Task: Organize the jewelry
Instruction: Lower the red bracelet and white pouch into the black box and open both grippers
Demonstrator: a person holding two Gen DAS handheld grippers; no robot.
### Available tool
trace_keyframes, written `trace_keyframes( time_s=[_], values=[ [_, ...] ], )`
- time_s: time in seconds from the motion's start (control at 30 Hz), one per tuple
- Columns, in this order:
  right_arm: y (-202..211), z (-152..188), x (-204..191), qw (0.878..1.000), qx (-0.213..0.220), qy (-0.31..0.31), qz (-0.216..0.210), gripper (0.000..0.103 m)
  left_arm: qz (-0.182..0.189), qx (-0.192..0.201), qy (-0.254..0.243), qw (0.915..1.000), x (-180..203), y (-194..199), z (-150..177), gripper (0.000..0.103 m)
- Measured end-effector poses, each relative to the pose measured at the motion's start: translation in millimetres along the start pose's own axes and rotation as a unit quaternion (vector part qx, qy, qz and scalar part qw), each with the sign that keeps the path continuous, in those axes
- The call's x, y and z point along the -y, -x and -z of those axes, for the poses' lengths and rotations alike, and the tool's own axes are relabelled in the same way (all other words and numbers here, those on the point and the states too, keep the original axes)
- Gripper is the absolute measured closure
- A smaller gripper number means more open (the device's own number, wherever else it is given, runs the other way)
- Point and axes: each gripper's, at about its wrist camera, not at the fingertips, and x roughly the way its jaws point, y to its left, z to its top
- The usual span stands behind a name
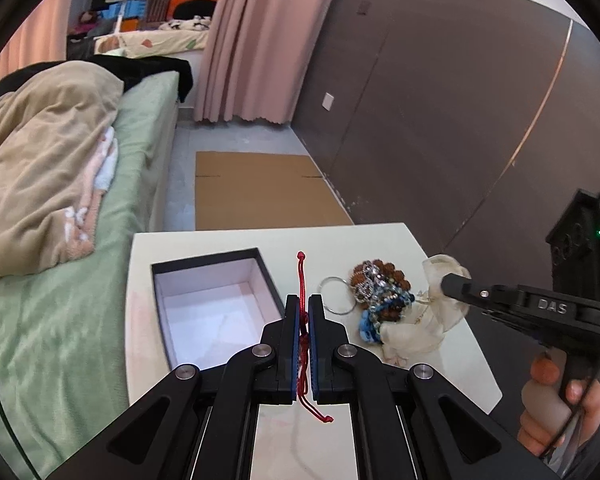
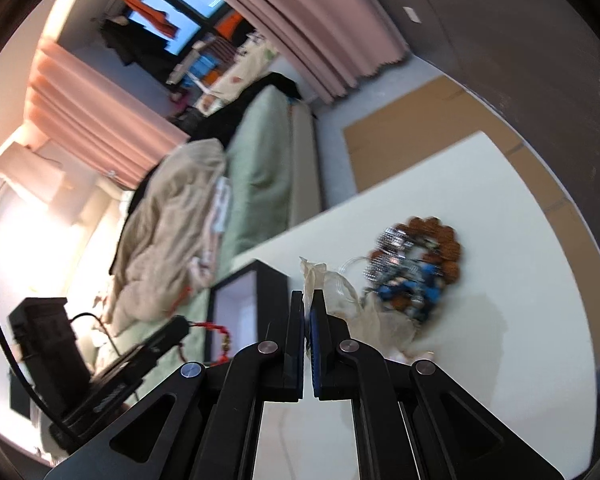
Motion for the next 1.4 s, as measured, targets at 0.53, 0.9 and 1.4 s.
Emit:
trace_keyframes(
  time_s=[0.53, 0.9, 1.4],
  values=[
    [-27, 1, -47, 0.996, 0.008, 0.019, -0.087, 0.099, -0.019, 0.018, 0.071, 0.9972, -49, 1, -17, 0.099],
    [-61, -4, -65, 0.994, -0.017, 0.033, -0.099, 0.099, -0.009, -0.021, 0.093, 0.9954, -59, -24, -27, 0.061],
    [-95, -1, -69, 0.993, -0.063, 0.014, -0.104, 0.029, -0.047, 0.022, 0.158, 0.9861, -96, -10, -34, 0.019]
  ],
)
